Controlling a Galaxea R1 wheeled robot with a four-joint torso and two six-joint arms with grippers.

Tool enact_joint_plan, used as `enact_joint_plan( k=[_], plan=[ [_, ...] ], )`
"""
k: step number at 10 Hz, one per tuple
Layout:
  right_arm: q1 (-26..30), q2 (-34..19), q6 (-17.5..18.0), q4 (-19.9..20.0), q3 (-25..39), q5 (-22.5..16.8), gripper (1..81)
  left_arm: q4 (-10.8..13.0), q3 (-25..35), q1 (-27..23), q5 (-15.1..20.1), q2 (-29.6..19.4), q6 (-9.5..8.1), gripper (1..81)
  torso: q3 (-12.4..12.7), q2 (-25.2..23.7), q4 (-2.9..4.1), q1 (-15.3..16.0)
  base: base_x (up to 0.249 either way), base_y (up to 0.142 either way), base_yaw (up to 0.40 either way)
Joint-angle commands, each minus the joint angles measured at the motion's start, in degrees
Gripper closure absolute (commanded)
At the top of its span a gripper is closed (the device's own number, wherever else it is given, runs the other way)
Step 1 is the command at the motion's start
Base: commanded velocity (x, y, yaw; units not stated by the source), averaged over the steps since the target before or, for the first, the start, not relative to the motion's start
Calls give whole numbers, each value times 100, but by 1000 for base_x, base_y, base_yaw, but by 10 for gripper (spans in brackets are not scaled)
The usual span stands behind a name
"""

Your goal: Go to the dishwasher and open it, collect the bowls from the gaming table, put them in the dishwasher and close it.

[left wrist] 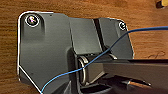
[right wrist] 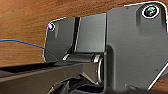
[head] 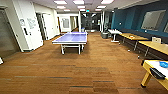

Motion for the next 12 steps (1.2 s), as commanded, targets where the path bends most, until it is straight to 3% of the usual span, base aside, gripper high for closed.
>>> enact_joint_plan(
  k=[1,9,12],
  plan=[
    [205,8,-19,-7,44,-242,10,29,59,-182,305,-26,59,10,0,0,0,0,0,0,0],
    [161,9,-19,-7,-26,-242,10,64,59,-182,331,-18,68,10,2,0,0,-9,0,0,0],
    [152,9,-19,-16,-26,-242,10,55,59,-182,331,-44,59,10,2,0,0,-10,0,0,-169]
  ],
)
